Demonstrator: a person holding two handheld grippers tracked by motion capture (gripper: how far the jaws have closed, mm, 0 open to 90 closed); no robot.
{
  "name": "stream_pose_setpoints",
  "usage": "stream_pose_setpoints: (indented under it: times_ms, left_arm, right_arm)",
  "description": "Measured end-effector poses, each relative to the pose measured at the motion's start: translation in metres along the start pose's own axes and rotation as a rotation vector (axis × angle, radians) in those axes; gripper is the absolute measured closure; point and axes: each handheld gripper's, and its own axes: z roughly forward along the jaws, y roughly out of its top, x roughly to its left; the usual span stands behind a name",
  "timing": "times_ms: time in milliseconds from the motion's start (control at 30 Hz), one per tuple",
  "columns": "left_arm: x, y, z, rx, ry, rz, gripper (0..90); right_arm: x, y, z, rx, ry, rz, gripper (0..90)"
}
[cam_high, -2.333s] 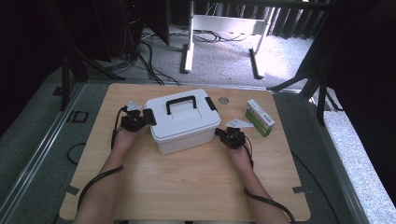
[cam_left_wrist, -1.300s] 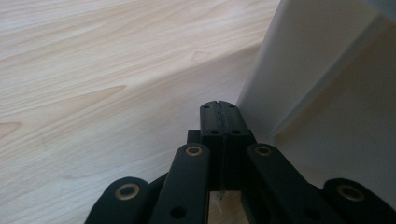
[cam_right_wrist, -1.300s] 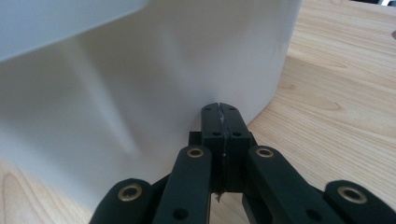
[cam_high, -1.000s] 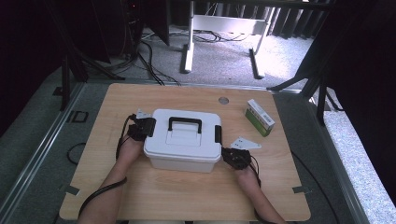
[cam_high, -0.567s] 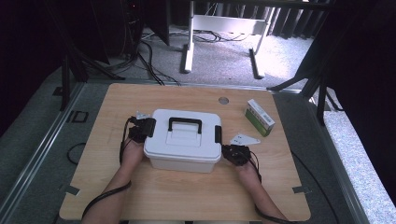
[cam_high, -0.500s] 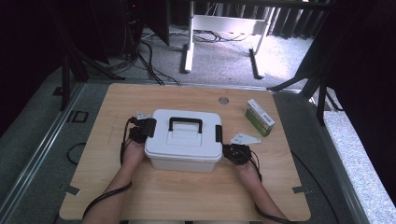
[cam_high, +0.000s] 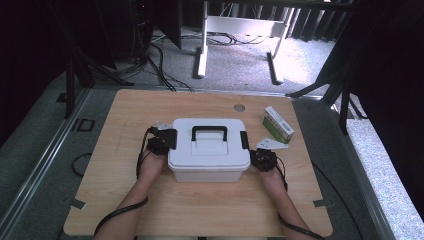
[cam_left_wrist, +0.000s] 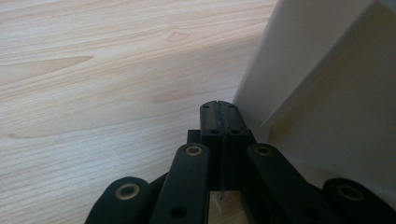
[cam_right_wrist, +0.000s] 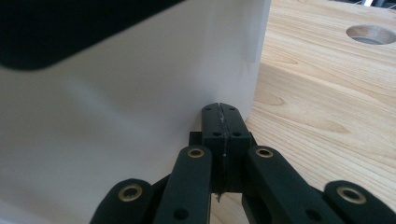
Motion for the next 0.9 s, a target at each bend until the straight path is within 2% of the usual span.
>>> stream_pose_setpoints:
  times_ms: [100, 167, 267, 400, 567, 700, 767, 900]
  left_arm:
    - [0.002, 0.0, 0.0, 0.002, -0.015, 0.017, 90.0]
    - [0.007, -0.001, 0.0, 0.007, -0.047, 0.027, 90.0]
    - [0.012, -0.001, -0.003, 0.011, -0.054, 0.063, 90.0]
    - [0.023, -0.001, -0.01, 0.032, -0.091, 0.107, 90.0]
    - [0.039, -0.004, -0.023, 0.049, -0.151, 0.146, 82.0]
    - [0.047, -0.006, -0.033, 0.068, -0.175, 0.172, 80.4]
    - [0.05, -0.006, -0.039, 0.076, -0.203, 0.186, 78.8]
    - [0.056, -0.005, -0.049, 0.085, -0.213, 0.21, 76.0]
  right_arm:
    - [0.0, 0.0, 0.0, 0.003, -0.001, 0.0, 90.0]
    - [0.0, 0.001, 0.0, 0.008, -0.005, -0.006, 90.0]
    - [-0.002, 0.002, 0.001, 0.015, -0.009, -0.004, 90.0]
    - [-0.006, 0.002, 0.002, 0.047, -0.026, -0.004, 90.0]
    - [-0.013, 0.0, -0.005, 0.056, -0.044, 0.01, 89.5]
    - [-0.019, -0.001, -0.01, 0.062, -0.052, 0.032, 79.4]
    - [-0.021, -0.002, -0.012, 0.069, -0.056, 0.029, 74.4]
    - [-0.025, 0.0, -0.018, 0.084, -0.061, 0.021, 66.2]
